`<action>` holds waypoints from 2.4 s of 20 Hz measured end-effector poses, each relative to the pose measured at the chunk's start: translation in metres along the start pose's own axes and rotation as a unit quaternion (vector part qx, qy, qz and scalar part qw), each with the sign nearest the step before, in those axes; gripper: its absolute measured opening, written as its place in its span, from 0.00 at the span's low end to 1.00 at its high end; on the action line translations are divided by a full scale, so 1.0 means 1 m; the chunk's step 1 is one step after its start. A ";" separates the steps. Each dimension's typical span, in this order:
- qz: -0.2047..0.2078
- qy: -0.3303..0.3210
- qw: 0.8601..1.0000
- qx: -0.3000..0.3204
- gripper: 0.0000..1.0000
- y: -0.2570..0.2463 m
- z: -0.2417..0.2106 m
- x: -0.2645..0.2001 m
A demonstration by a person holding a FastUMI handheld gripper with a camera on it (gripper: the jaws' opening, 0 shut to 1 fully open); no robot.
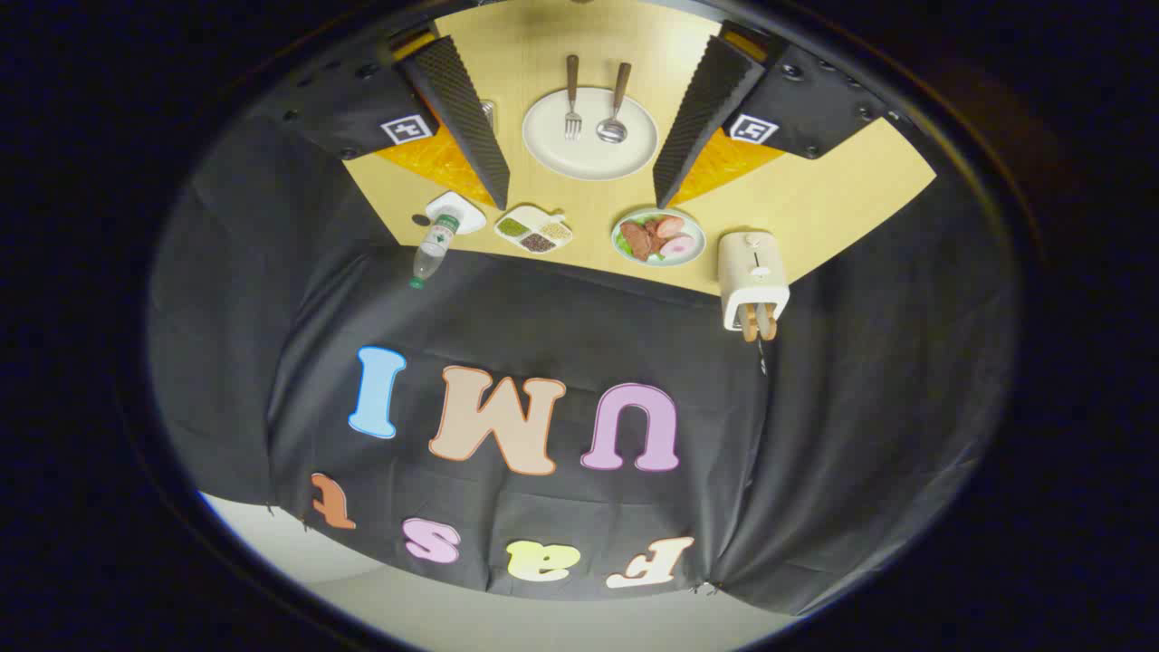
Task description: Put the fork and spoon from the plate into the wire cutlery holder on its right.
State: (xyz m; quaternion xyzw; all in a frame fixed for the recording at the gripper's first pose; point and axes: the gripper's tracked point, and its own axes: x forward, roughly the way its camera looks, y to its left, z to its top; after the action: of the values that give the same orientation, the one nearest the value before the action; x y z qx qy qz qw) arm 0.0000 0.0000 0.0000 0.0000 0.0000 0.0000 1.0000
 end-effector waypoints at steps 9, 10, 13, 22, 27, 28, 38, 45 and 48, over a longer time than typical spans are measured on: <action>0.000 0.014 1.000 0.011 1.00 -0.001 -0.011 0.014; 0.000 0.016 1.000 0.011 1.00 0.000 -0.012 0.015; -0.001 0.021 1.000 0.011 1.00 0.001 -0.016 0.018; -0.013 0.052 0.998 0.014 1.00 -0.001 -0.033 0.025; -0.040 0.106 0.993 0.024 1.00 -0.013 -0.059 0.032; -0.044 0.121 0.991 0.023 1.00 -0.016 -0.069 0.034; -0.053 0.282 0.957 0.040 1.00 -0.022 -0.170 0.052; -0.055 0.396 0.916 0.034 1.00 -0.020 -0.221 0.058; -0.057 0.433 0.899 0.035 1.00 -0.019 -0.232 0.066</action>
State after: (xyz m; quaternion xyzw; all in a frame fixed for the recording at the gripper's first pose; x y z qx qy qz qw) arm 0.0657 -0.0186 -0.2322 0.0351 0.4331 -0.0571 0.8989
